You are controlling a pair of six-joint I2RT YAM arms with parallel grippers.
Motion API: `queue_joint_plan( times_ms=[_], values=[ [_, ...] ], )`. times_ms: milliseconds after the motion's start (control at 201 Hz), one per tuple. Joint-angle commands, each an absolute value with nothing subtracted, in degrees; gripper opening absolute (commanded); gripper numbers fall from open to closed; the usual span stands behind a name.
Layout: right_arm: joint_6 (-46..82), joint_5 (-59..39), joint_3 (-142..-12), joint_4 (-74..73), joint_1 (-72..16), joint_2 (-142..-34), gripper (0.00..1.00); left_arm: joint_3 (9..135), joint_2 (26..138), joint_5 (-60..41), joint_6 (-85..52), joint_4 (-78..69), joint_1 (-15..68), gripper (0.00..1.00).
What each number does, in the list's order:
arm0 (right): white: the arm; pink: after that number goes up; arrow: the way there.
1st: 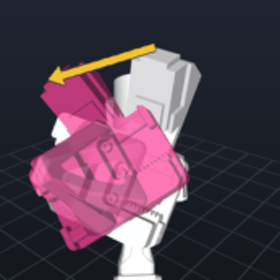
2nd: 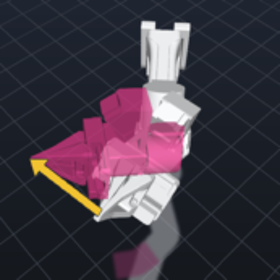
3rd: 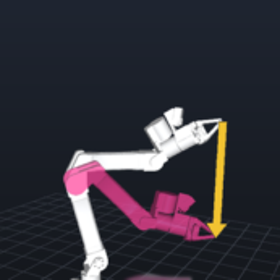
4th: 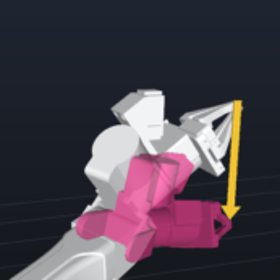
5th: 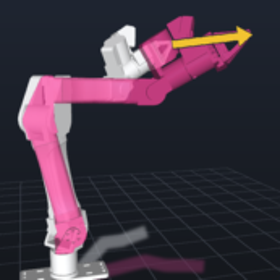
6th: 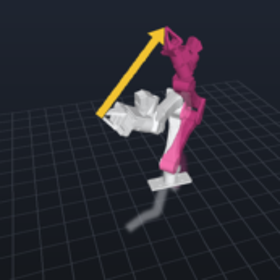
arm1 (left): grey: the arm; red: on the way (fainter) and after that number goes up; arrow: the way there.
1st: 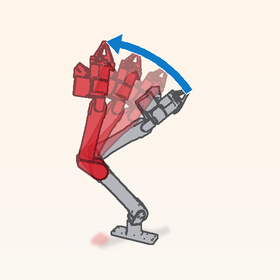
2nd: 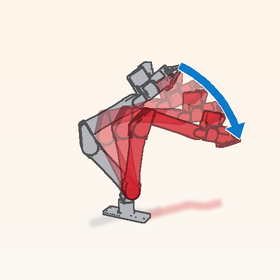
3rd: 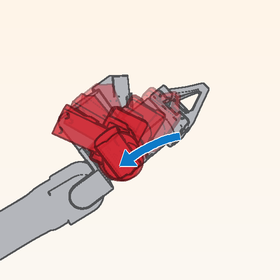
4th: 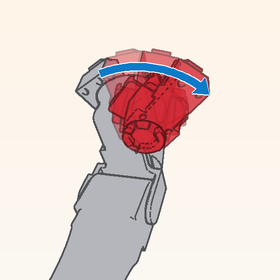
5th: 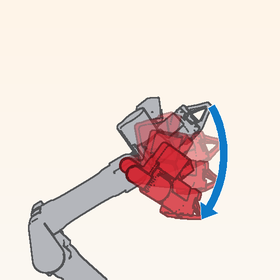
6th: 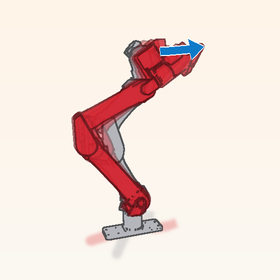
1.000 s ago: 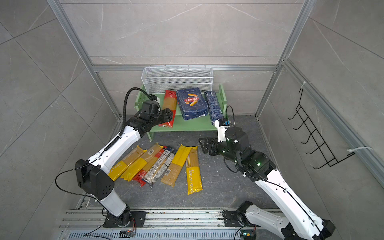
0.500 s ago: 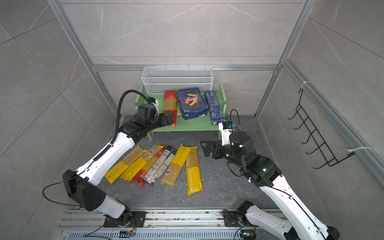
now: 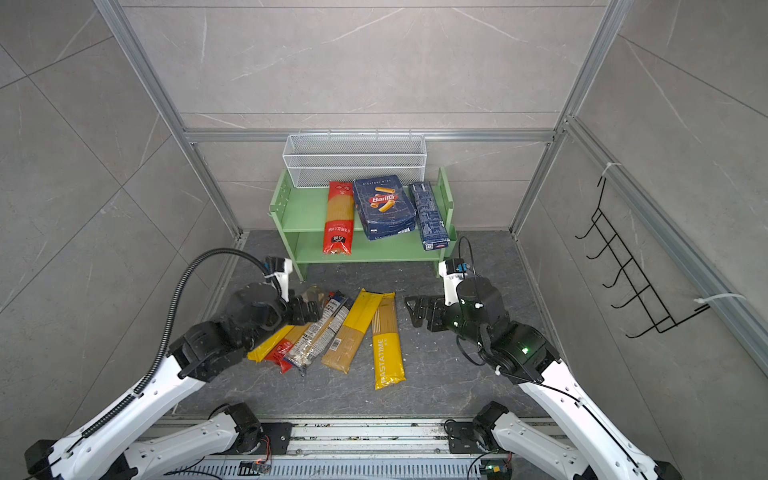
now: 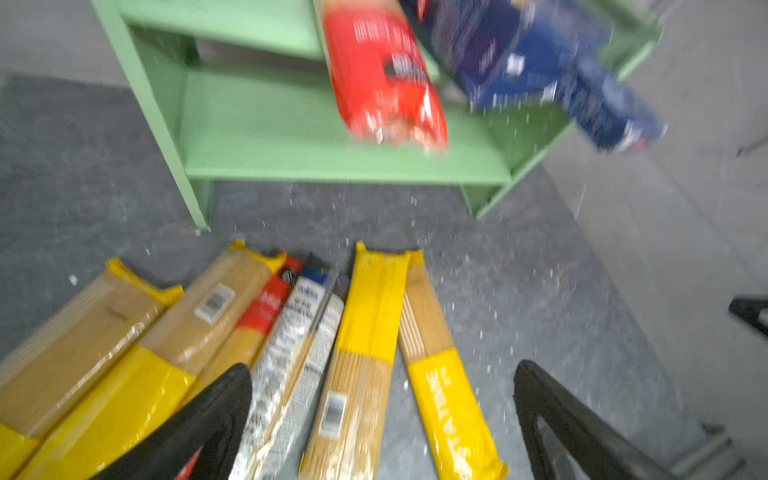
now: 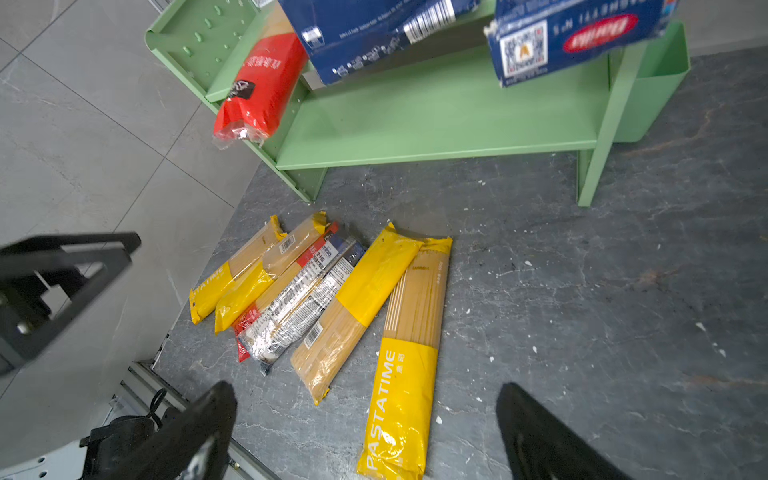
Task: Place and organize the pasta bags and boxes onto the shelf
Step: 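Lower the left gripper over the remaining spaghetti bags on the floor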
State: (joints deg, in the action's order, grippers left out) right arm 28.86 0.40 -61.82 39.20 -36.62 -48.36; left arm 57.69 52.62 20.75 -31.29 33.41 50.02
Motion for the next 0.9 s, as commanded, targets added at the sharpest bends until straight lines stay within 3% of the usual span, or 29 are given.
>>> queue_joint_plan(
  times_ms=[0, 129, 398, 891],
  values=[
    [30.68, -0.73, -58.49, 38.15, -36.52, -45.27, 1.0, 51.56, 54.71, 28.33, -35.54, 34.19, 57.05, 1.0],
    [31.54, -1.6, -54.13, 37.62, -36.56, -42.11, 1.0, 46.17, 61.01, 32.84, -37.56, 29.21, 62.75, 1.0],
    [31.91, -4.05, -50.01, 38.65, -36.64, -39.09, 1.0, 38.08, 68.93, 31.02, -36.35, 13.87, 62.86, 1.0],
    [33.05, -5.94, -47.71, 40.68, -36.74, -34.42, 1.0, 34.01, 81.76, 13.31, -32.12, -2.77, 48.7, 1.0]
  ],
)
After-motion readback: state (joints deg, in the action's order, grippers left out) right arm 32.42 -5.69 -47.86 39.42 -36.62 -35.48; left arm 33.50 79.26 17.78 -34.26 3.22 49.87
